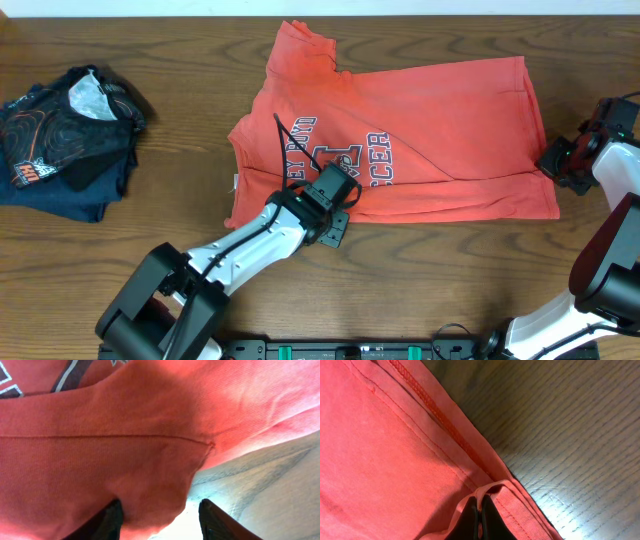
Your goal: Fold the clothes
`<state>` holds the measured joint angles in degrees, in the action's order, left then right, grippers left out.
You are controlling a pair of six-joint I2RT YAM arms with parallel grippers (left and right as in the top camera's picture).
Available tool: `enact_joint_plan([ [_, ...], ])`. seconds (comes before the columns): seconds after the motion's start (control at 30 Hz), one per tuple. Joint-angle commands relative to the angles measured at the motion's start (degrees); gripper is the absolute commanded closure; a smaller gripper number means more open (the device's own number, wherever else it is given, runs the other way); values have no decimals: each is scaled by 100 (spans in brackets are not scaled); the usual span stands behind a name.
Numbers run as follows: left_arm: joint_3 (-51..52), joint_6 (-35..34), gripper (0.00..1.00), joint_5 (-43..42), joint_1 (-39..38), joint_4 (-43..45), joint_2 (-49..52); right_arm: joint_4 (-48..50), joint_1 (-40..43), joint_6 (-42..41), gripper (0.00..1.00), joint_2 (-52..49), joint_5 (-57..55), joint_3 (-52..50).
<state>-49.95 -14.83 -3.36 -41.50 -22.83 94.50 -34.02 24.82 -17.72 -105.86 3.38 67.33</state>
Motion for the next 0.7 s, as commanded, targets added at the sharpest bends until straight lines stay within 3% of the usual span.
enact_joint_plan([
  [0.0,24,-28,54,400,-76,13,79,-4,-50,63,99,-61,-35,-39],
  [0.4,24,-28,64,431,-85,177,437,-9,-50,63,99,-59,-35,-39],
  [0.57,22,-31,93,428,-85,153,334,-7,-50,63,99,-59,-37,-39],
  [0.67,22,-33,94,426,-85,59,153,-4,-50,63,99,-59,-37,-39],
])
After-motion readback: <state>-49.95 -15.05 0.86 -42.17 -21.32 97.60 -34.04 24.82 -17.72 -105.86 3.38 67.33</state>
